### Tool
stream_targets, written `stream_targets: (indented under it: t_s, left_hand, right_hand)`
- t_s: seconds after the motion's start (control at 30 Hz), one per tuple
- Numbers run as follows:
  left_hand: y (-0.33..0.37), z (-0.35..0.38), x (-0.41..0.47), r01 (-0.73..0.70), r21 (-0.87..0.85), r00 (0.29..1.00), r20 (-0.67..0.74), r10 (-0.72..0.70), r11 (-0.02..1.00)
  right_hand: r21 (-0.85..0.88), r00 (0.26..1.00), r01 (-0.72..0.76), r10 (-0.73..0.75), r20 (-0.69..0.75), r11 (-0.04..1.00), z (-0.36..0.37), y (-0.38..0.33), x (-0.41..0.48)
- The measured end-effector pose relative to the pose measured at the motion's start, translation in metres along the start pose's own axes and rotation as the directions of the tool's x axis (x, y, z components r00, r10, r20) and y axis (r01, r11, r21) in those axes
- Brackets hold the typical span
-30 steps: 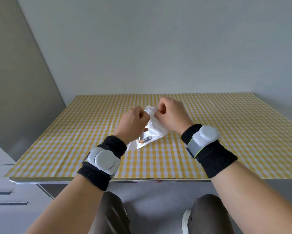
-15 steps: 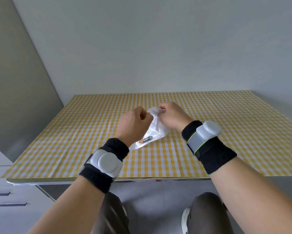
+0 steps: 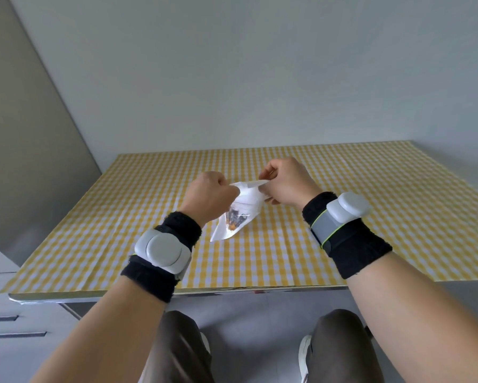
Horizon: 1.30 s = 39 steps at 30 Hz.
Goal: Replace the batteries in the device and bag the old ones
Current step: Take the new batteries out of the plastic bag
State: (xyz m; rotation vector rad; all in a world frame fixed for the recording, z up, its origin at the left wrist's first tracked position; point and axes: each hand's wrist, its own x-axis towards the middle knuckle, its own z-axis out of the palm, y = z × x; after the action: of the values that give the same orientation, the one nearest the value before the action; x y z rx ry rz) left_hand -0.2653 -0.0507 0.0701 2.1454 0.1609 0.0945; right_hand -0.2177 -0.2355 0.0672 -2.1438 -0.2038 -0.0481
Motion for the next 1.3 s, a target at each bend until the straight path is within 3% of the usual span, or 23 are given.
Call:
stream_targets:
  t_s: [0.07,0.17,0.23,0.3,0.4,0.5,0.57,0.63,0.7,0.8,0.83,0.9,0.97,1.07,1.17,1.3]
  left_hand:
    - [0.003,-0.001,-0.003,0.043,-0.069,0.998,0.039,-0.041,0.997]
    - [0.001,0.005,-0.006,0.144,-0.163,0.969,0.222,-0.106,0.976]
    - [-0.003,0.009,-0.001,0.15,-0.214,0.956,0.279,-0.087,0.965]
    - [-0.005,0.012,0.001,0.101,-0.251,0.963,0.27,-0.03,0.963]
    - [-0.004,0.007,0.003,0.023,-0.237,0.966,0.255,0.04,0.971]
    - [-0.002,0.0,0.002,0.04,-0.338,0.945,0.317,0.074,0.94]
    - [-0.001,-0.003,0.004,0.061,-0.411,0.937,0.337,0.089,0.909]
    - [-0.003,-0.005,0.006,0.088,-0.485,0.931,0.35,0.101,0.87]
    - [-0.008,-0.004,0.01,0.124,-0.567,0.926,0.36,0.109,0.814]
    - [-0.016,-0.001,0.016,0.157,-0.62,0.921,0.374,0.113,0.769]
    - [-0.019,-0.001,0.018,0.153,-0.614,0.918,0.379,0.12,0.774]
    - [-0.029,0.001,0.023,0.133,-0.546,0.899,0.418,0.131,0.827]
    - [-0.045,0.006,0.032,0.114,-0.458,0.905,0.414,0.098,0.882]
    - [-0.072,0.018,0.044,0.186,-0.468,0.961,0.271,-0.06,0.864]
    - [-0.089,0.031,0.049,0.308,-0.615,0.951,0.225,-0.213,0.726]
    - [-0.097,0.047,0.042,0.447,-0.821,0.894,0.393,-0.217,0.354]
  right_hand:
    - [0.126,1.0,0.012,-0.013,0.009,0.992,0.001,-0.007,-0.001]
    - [0.241,0.995,0.063,-0.079,0.058,0.969,-0.001,-0.013,-0.001]
    - [0.314,0.977,0.094,-0.148,0.151,0.945,-0.005,-0.014,-0.001]
    - [0.449,0.948,0.022,-0.161,0.274,0.893,-0.008,-0.012,-0.001]
    - [0.535,0.968,-0.112,-0.03,0.249,0.837,-0.01,0.004,0.005]
    - [0.338,0.977,-0.212,0.211,0.041,0.917,-0.005,0.029,0.014]
    - [0.236,0.945,-0.317,0.327,-0.001,0.918,0.0,0.047,0.016]
    - [0.313,0.901,-0.429,0.423,0.092,0.847,0.004,0.063,0.017]
    - [0.498,0.841,-0.54,0.468,0.273,0.678,0.006,0.073,0.014]
    - [0.718,0.836,-0.543,0.356,0.417,0.435,0.005,0.076,0.011]
    - [0.752,0.865,-0.494,0.338,0.372,0.436,0.004,0.076,0.013]
    - [0.755,0.925,-0.35,0.332,0.185,0.555,0.001,0.077,0.019]
    - [0.658,0.954,-0.225,0.299,0.0,0.719,-0.002,0.079,0.025]
    - [0.423,0.96,-0.103,0.201,-0.193,0.9,-0.003,0.074,0.031]
    - [0.238,0.938,-0.019,0.1,-0.333,0.971,-0.005,0.064,0.036]
    - [0.054,0.933,0.09,-0.066,-0.354,0.994,-0.017,0.048,0.038]
